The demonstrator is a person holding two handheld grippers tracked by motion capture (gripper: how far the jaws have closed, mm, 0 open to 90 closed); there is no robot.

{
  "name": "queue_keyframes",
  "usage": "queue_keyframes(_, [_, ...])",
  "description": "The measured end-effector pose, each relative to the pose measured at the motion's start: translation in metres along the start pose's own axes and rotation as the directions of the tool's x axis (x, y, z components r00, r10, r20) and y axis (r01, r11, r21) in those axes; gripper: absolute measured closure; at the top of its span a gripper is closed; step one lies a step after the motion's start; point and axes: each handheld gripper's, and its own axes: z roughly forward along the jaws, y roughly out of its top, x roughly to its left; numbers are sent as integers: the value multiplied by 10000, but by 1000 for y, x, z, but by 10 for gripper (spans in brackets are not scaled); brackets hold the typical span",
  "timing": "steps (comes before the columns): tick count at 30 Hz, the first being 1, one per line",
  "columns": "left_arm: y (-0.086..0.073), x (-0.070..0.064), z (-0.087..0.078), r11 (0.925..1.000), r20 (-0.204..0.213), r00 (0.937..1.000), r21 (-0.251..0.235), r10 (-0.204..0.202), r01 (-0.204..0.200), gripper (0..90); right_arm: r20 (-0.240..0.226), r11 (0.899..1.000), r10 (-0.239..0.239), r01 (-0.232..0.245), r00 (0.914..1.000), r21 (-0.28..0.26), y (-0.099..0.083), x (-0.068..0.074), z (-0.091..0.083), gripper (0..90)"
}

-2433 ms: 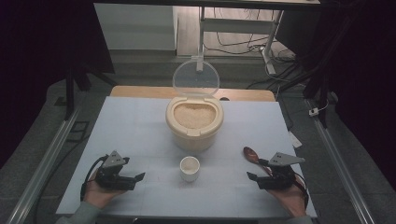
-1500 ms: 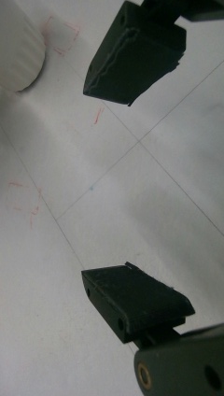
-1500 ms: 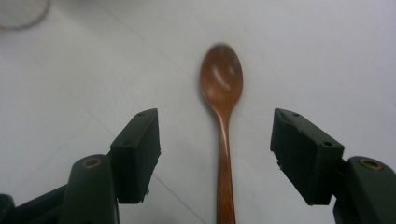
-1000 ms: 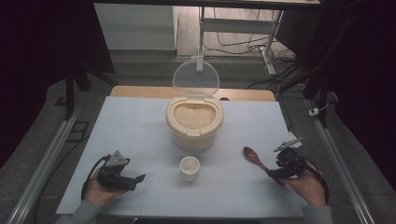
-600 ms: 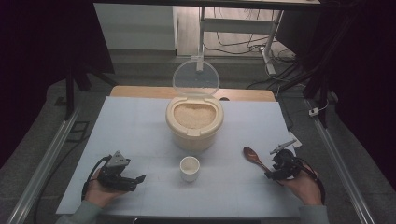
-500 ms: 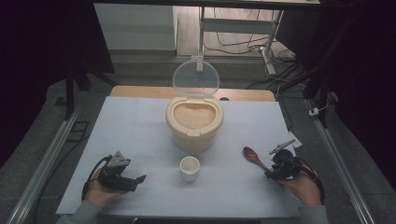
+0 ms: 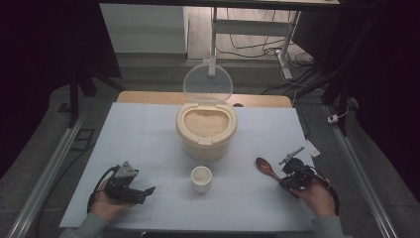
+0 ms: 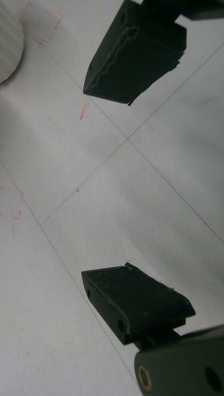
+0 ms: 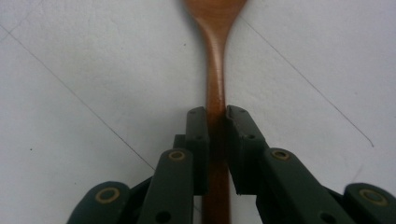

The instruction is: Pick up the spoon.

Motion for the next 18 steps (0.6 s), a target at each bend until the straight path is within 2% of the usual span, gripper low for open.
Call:
queue_keyframes(4, [0,0,0,10000,-1,10000,21,36,-36,116,4,10000,-60,60,10000,-76,-1,0,-1,797])
queue_keyframes(8, [0,0,0,10000,1,10000,38,36,-36,116,71,9986,25,-21,10000,-521,-4,-2,-3,798])
queue_keyframes(10, [-1,1,0,10000,-3,10000,27,24,-24,116,-93,9971,101,-107,9999,-755,-4,-3,-6,798])
queue_keyframes(14, [-1,1,0,10000,-19,10000,32,29,-29,117,-183,9890,188,-213,9997,-1462,-7,-5,-18,799])
queue_keyframes(18, [-1,0,0,10000,-29,10000,37,83,-83,117,-329,9790,50,-116,9994,-2036,-7,-3,-29,799])
